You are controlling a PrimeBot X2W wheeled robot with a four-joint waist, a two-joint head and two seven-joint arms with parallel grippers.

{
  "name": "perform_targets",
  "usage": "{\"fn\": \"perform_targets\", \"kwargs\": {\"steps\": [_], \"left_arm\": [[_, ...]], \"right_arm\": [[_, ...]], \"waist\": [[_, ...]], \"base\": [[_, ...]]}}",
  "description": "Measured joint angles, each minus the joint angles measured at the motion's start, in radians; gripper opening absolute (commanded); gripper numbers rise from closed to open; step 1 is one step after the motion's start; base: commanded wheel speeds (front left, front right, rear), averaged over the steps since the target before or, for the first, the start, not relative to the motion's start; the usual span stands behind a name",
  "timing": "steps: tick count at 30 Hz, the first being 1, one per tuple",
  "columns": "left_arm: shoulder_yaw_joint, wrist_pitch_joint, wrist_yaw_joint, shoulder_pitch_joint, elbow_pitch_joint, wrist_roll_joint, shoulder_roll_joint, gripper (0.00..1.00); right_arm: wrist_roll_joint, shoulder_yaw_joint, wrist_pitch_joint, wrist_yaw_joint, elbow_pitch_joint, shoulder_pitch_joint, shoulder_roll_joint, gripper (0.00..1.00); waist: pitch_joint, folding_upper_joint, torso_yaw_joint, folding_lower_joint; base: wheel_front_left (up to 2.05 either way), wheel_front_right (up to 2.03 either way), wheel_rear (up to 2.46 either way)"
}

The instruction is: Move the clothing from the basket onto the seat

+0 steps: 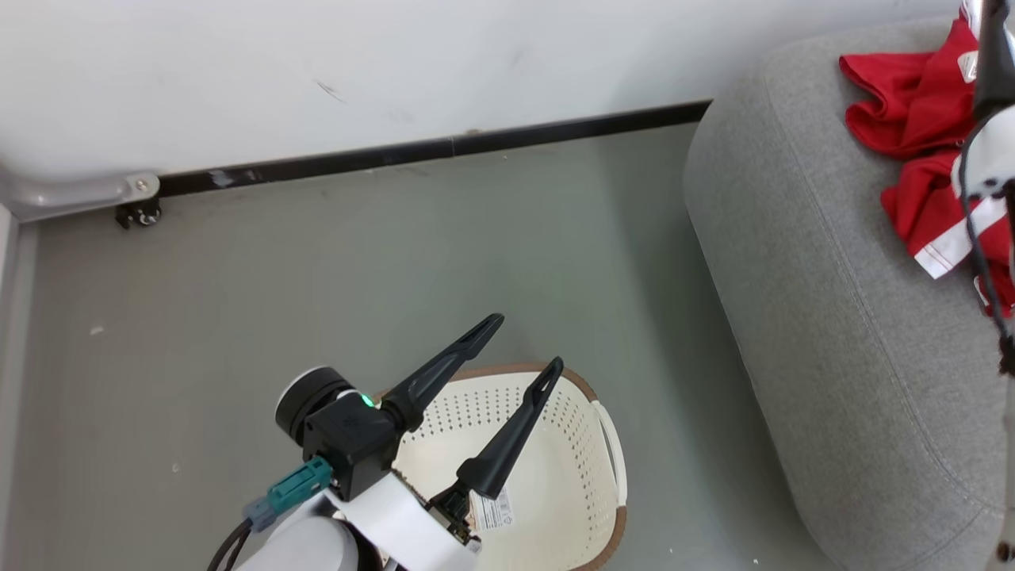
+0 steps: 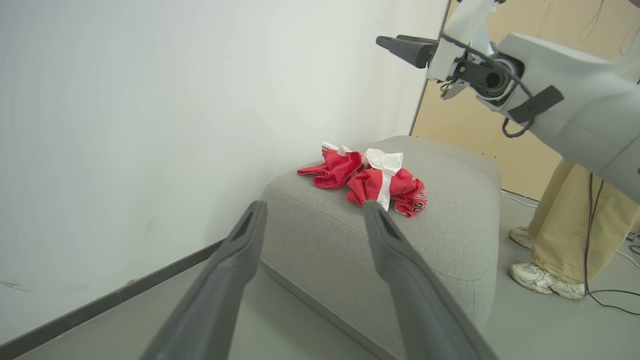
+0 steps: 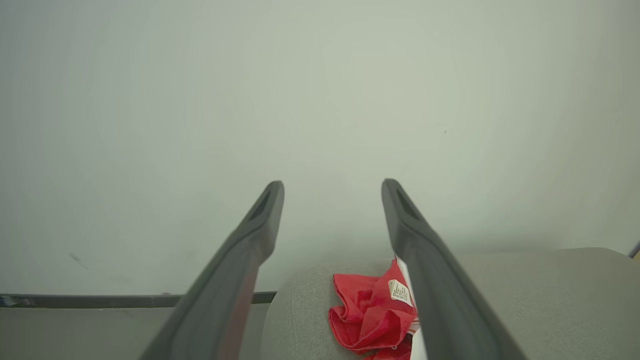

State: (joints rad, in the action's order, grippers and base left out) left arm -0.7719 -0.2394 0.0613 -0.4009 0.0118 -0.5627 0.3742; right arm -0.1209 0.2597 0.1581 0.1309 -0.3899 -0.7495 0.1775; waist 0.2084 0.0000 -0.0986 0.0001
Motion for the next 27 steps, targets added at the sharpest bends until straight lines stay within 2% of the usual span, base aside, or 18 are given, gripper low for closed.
{"fn": "perform_targets", "kwargs": {"steps": [13, 27], "left_arm": [[0.02, -0.008, -0.026, 0.07, -0.007, -0.026, 0.001, 1.0], [0.056, -0.009, -0.053, 0.111, -0.007, -0.036, 0.004, 1.0]], "right_arm": [[0.001, 0.031, -0.044, 0.0, 0.075, 0.209, -0.077, 1.0], [0.002, 0.016, -0.062, 0.0, 0.191, 0.374, -0.117, 1.0]], "waist": [[-0.078, 0.0, 0.041, 0.0], [-0.132, 0.0, 0.086, 0.0]], "base": [[0.0, 0.0, 0.0], [0.0, 0.0, 0.0]]}}
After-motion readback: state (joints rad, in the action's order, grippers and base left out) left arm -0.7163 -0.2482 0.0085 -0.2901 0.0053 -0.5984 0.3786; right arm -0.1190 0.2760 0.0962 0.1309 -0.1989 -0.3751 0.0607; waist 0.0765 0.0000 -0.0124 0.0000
